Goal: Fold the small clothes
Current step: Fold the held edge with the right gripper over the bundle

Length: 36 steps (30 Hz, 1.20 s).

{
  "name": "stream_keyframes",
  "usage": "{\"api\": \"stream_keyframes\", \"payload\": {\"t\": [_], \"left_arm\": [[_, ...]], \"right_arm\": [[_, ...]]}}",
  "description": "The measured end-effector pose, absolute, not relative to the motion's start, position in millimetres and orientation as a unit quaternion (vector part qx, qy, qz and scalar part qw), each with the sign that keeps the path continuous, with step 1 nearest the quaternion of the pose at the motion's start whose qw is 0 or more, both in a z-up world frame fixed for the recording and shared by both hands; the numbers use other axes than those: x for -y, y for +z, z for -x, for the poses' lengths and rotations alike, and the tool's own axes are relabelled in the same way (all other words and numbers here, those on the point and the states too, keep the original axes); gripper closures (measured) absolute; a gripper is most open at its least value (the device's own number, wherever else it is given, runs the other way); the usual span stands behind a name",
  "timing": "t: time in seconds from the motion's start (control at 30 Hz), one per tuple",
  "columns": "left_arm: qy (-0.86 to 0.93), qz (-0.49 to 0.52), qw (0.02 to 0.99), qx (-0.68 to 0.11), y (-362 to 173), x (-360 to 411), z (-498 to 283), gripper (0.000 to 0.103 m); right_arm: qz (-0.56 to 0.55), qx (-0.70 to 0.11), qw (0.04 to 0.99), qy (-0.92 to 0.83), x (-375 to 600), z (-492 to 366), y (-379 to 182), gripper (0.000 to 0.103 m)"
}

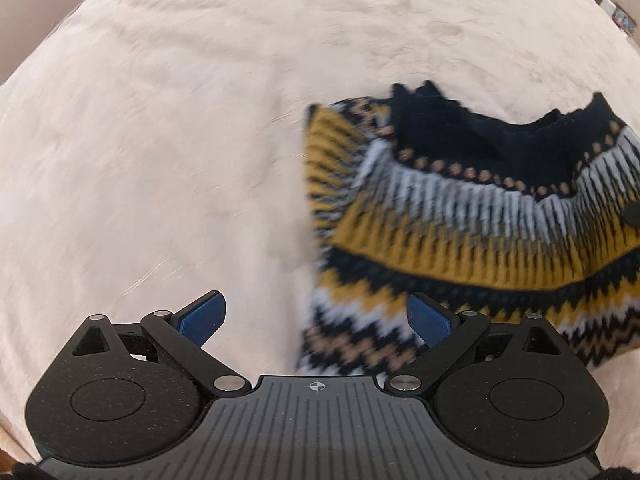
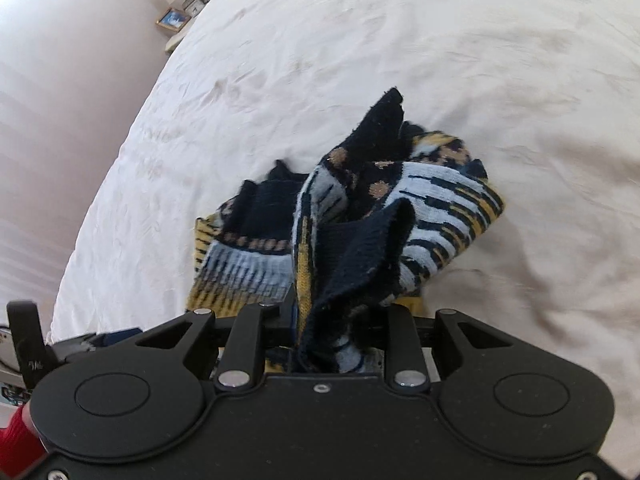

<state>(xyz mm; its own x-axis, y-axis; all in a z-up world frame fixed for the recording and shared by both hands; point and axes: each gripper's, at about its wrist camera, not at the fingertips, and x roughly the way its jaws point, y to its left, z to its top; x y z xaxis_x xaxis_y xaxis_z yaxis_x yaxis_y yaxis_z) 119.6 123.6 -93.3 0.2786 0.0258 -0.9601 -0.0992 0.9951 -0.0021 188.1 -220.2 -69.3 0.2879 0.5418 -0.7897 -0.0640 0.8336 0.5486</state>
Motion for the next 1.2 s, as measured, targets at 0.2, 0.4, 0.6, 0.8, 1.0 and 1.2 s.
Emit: {"api": "stream_keyframes", "payload": {"t": [0.2,0.4,0.6,0.8,1.0,1.2], "left_arm": [[0.039,0.038,0.798,-0.601,-91,-149,-113,0.004],[0.027,0.03,0.795,-0.606,-95,-166,-116,0.004],[0.012,0.027,0.79,-0.612,-97,-180,-116,0.004],[0.005,0.03,0.786,-0.617,-99,-191,-117,0.004],[-0.004,0.036,0.788,-0.615,-96,-196,-127,0.004],[-0.026,0.056,0.796,-0.603,-85,-189,-144,0.004]], "right_arm": [[-0.187,-0.569,0.772,0.213,160,-194,-64,0.069],[-0.145,-0.594,0.761,0.217,95,-198,-81,0.069],[-0.1,-0.609,0.762,0.196,54,-194,-97,0.06],[-0.12,-0.584,0.767,0.238,43,-184,-90,0.052],[-0.124,-0.558,0.791,0.218,72,-161,-76,0.051],[-0.007,-0.529,0.818,0.225,80,-122,-63,0.043]]}}
